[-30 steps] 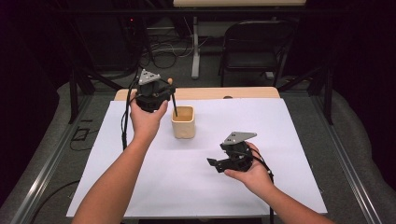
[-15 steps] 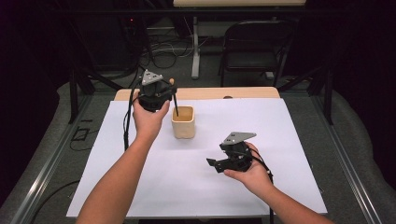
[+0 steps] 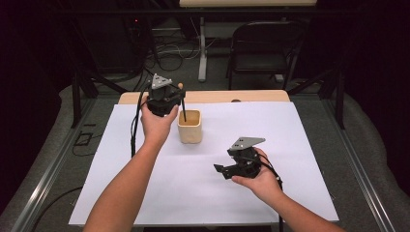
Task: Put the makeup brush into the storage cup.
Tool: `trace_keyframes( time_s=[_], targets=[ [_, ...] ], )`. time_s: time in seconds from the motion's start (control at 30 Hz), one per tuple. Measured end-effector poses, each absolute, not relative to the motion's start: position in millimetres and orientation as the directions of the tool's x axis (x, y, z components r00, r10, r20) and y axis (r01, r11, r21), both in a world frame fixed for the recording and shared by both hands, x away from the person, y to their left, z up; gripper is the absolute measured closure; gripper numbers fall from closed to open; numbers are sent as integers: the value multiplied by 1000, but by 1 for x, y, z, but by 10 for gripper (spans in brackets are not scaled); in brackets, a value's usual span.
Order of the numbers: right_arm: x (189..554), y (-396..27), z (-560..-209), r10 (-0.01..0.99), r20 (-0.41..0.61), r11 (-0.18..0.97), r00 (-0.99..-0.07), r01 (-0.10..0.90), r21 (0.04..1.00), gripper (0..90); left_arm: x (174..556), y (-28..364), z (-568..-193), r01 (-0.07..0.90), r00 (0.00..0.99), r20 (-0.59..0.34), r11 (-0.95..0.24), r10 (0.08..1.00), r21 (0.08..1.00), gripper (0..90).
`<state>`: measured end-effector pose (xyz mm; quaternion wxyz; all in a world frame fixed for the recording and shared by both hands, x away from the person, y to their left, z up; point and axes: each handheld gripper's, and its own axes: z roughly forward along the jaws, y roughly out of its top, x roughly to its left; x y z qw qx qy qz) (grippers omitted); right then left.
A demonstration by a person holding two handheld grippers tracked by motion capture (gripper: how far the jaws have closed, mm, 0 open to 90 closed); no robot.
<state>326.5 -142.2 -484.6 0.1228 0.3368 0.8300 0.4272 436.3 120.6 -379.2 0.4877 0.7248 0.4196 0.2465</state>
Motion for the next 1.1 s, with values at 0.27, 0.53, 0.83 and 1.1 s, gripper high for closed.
trace_keyframes(
  time_s=[0.27,0.53,0.83,1.1],
  targets=[
    [327,-143,-486,666,88,405,-741,458,791,260,439,119,-383,374,524,-49,-178,850,910,837],
    [327,-142,-486,665,87,409,-742,459,788,260,439,121,-397,393,518,-57,-179,853,902,837],
    [327,-141,-487,662,84,416,-744,459,785,261,439,121,-408,409,520,-55,-192,852,892,837],
    [326,-141,-486,660,86,417,-747,459,785,260,440,121,-416,421,521,-60,-195,852,886,837]
  ],
)
